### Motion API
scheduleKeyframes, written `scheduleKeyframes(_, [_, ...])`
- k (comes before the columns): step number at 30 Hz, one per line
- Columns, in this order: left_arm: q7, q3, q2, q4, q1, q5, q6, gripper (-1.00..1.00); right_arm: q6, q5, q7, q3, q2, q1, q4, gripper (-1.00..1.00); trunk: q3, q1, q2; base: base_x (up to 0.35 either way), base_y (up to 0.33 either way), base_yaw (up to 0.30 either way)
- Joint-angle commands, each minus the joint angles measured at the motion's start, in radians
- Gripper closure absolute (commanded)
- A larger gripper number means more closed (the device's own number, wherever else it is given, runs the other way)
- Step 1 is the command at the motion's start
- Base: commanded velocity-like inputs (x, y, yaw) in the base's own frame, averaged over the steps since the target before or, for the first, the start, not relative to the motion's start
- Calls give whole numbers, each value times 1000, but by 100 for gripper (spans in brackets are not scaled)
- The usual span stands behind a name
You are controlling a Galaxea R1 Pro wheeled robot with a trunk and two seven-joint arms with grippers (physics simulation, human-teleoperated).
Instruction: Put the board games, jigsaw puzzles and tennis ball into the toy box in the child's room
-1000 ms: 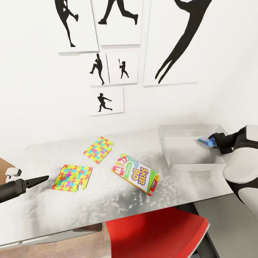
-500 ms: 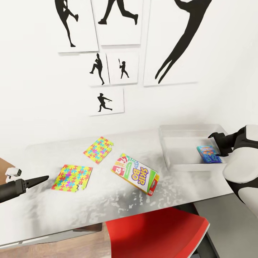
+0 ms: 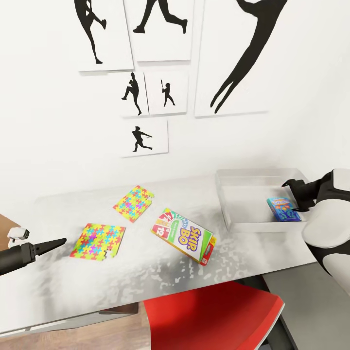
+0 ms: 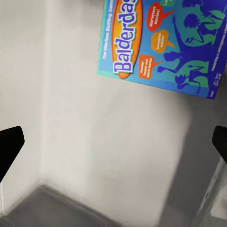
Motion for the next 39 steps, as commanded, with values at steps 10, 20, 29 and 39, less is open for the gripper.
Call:
scheduleKeyframes(10, [-5,-1,0,0,-1,-3,11,-100,11,-55,-8,9,10,-1,-1,-100,-2,1,-2,0,0,0])
scheduleKeyframes(20, [-5,-1,0,-1,-1,-2,11,-100,22,-70,-6,63,16,-1,-2,-100,-2,1,-2,0,0,0])
scheduleKeyframes(29, [-5,-2,0,-1,-1,-2,11,-100,23,-73,0,132,22,0,-2,-100,-2,1,-2,0,0,0])
scheduleKeyframes(39, [-5,-3,2,-1,-1,-2,11,-100,24,-73,2,145,39,1,-2,-100,-2,1,-2,0,0,0])
